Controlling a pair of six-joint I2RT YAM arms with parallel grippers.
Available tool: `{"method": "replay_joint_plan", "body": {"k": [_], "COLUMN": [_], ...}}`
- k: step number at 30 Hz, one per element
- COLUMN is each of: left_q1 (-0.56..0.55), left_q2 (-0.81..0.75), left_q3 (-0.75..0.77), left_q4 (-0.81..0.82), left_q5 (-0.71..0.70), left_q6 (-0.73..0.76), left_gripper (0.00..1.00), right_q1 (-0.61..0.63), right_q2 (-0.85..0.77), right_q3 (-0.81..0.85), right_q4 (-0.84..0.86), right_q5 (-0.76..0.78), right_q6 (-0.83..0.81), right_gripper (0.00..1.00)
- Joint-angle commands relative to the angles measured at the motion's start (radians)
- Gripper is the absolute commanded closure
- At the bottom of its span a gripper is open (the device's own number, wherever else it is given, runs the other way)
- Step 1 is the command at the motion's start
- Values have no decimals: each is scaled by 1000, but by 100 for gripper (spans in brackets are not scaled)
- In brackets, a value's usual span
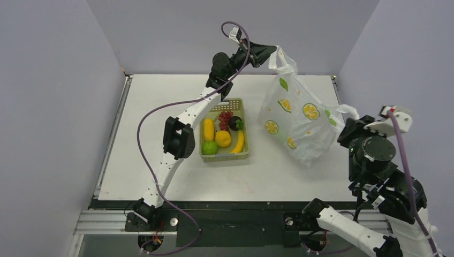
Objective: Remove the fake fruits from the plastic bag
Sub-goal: Adjust the plastic bag at the center of the board.
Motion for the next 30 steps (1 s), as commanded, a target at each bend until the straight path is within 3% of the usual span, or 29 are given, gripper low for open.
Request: {"method": "replay_joint_plan", "body": {"k": [1, 4, 6, 7, 10, 11, 12, 15, 17, 21, 28, 30], "left_q1": [63, 60, 63, 66, 83, 87, 94, 116, 135, 170, 157, 134], "left_q2": [20, -11, -87, -161, -335, -425, -464, -643, -746, -936, -1288, -1397], "left_q3": [-81, -176, -313, -402, -561, -588, -632, -736, -835, -1059, -1519, -1610], "left_q4": [108, 168, 223, 183, -117, -287, -360, -647, -725, -793, -637, -610], "left_q5": [47, 159, 216, 241, 307, 291, 278, 193, 144, 72, 44, 15], "left_q6": [-99, -119, -85, 7, 332, 502, 573, 824, 898, 951, 834, 799], "left_gripper": [100, 100, 88, 75, 51, 48, 44, 42, 42, 42, 42, 37], "right_q1": [-6, 2, 21, 47, 110, 137, 148, 179, 187, 191, 195, 195], "right_q2": [-45, -64, -88, -104, -135, -143, -149, -145, -144, -162, -189, -197], "right_q3": [-193, -332, -398, -430, -471, -485, -494, -531, -547, -571, -635, -653], "right_q4": [-23, 16, 63, 88, 105, 108, 111, 131, 149, 160, 163, 160], "right_q5": [-460, -719, -898, -980, -1009, -1007, -1001, -979, -962, -918, -915, -910], "right_q6": [51, 102, 122, 136, 159, 166, 170, 194, 208, 230, 276, 297], "right_gripper": [100, 100, 100, 100, 100, 100, 100, 100, 100, 100, 100, 100]}}
